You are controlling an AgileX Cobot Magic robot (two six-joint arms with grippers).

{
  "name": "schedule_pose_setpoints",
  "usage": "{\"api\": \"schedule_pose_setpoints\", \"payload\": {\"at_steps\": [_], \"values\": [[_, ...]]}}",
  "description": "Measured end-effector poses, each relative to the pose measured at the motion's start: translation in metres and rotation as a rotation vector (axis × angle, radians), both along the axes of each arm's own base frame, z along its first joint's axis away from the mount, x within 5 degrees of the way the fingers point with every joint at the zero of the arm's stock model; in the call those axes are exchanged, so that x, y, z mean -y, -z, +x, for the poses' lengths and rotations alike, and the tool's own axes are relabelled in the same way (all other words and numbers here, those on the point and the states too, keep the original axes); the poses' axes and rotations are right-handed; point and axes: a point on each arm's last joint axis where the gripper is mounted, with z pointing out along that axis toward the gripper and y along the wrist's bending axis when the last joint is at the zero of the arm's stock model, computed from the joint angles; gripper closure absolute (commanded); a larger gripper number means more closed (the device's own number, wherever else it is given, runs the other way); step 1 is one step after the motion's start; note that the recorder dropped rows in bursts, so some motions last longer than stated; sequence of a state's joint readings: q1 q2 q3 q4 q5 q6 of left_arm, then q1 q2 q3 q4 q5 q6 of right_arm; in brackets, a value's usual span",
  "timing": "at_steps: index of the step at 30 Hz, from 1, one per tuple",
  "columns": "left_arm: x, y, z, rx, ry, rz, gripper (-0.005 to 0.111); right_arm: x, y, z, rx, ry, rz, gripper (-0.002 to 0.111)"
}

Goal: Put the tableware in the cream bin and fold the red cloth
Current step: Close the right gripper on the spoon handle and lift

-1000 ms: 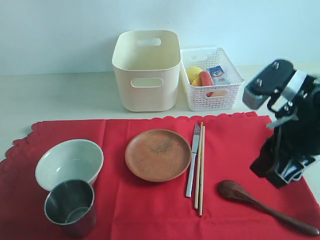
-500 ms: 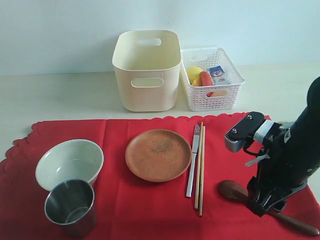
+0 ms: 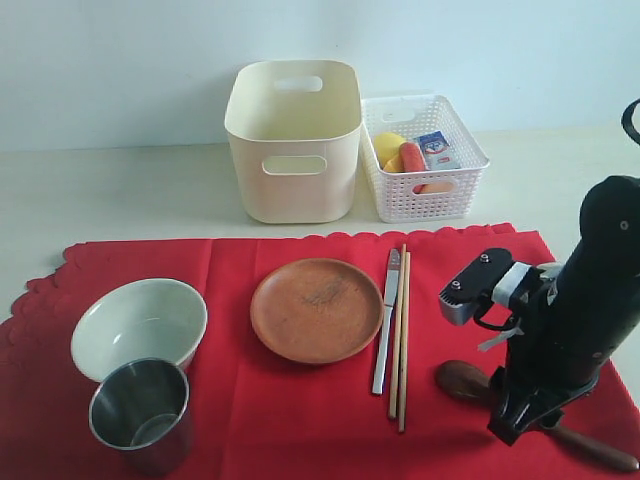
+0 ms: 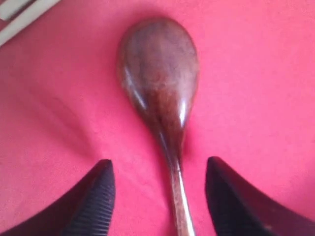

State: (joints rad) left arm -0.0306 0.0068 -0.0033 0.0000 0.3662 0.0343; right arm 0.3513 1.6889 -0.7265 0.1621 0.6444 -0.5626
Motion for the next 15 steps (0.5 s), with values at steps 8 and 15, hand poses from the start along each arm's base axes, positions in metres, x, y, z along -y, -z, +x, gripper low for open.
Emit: {"api": "schedule_pose_setpoints", "payload": {"at_steps": [8,15], "values": [[0.000,0.000,0.000,0.000,0.000,0.000,0.107,-0.001,0.013,0.005,-0.007,0.002,-0.008,0.096],[0.000,0.000,0.000,0.000,0.000,0.000,0.107,-0.005,-0.001,0.019,0.018,0.000,-0.009,0.108]]}}
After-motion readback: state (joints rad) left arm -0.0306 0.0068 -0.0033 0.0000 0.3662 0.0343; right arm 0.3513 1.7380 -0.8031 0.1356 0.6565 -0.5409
